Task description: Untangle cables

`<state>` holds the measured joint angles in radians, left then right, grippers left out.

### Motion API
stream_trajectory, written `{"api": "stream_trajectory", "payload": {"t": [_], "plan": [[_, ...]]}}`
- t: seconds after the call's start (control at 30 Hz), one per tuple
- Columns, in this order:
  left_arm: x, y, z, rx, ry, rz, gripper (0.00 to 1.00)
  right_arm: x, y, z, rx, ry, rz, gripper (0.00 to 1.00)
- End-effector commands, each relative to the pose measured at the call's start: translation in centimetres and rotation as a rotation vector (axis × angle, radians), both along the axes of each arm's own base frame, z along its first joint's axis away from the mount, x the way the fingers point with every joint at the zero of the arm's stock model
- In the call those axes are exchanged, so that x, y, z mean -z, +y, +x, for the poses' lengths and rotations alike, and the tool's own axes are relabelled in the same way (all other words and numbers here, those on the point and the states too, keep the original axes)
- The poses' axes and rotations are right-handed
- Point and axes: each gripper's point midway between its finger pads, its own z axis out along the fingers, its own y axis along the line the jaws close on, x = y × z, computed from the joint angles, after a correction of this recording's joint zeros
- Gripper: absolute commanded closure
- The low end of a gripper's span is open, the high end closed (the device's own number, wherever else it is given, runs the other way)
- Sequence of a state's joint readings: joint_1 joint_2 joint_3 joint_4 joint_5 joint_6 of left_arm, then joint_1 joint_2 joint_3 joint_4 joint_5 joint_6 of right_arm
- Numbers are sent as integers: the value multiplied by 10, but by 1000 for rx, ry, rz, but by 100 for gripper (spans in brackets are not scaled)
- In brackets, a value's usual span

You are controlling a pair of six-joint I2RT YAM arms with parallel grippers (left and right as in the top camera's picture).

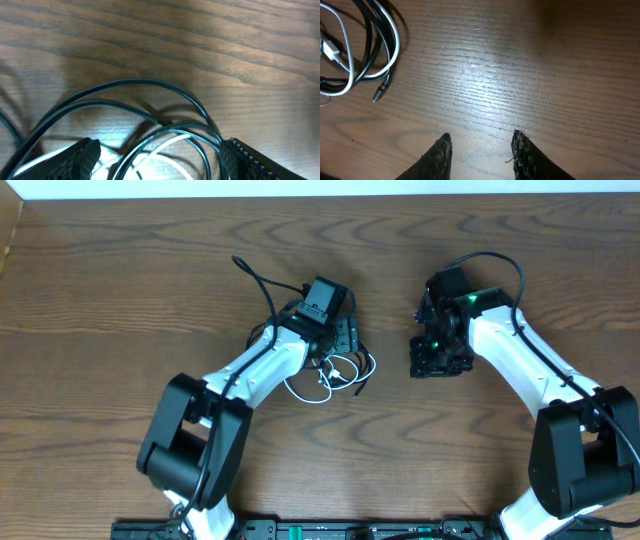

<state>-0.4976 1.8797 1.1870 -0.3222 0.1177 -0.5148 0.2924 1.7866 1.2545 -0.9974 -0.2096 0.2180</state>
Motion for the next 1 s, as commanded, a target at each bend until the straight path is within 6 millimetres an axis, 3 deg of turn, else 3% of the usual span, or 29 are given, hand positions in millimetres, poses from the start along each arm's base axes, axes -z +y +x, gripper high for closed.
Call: {"api": "stream_trajectory", "payload": {"t": [0.0,0.17,0.3,0.6,0.8,0.87,0.97], "plan": [[14,-3,7,-32,13,-16,19,2,1,-2,-14,9,1,65],[13,-8,23,-39,-52,-32,18,2,1,-3,-14,11,0,65],[9,5,35,-89,-117,32,18,2,1,-4,-14,15,-1,65],[35,7,33,-97,-79,60,18,1,1,-5,-14,20,1,65],[31,-14,45,-66,-120,-40,18,1,1,-5,-14,21,1,65],[27,-17,49,-66,-139,-59,25,1,1,-5,-13,21,1,65],[25,-18,50,-66,-146,-63,56,1,1,-5,-14,22,1,65]]}}
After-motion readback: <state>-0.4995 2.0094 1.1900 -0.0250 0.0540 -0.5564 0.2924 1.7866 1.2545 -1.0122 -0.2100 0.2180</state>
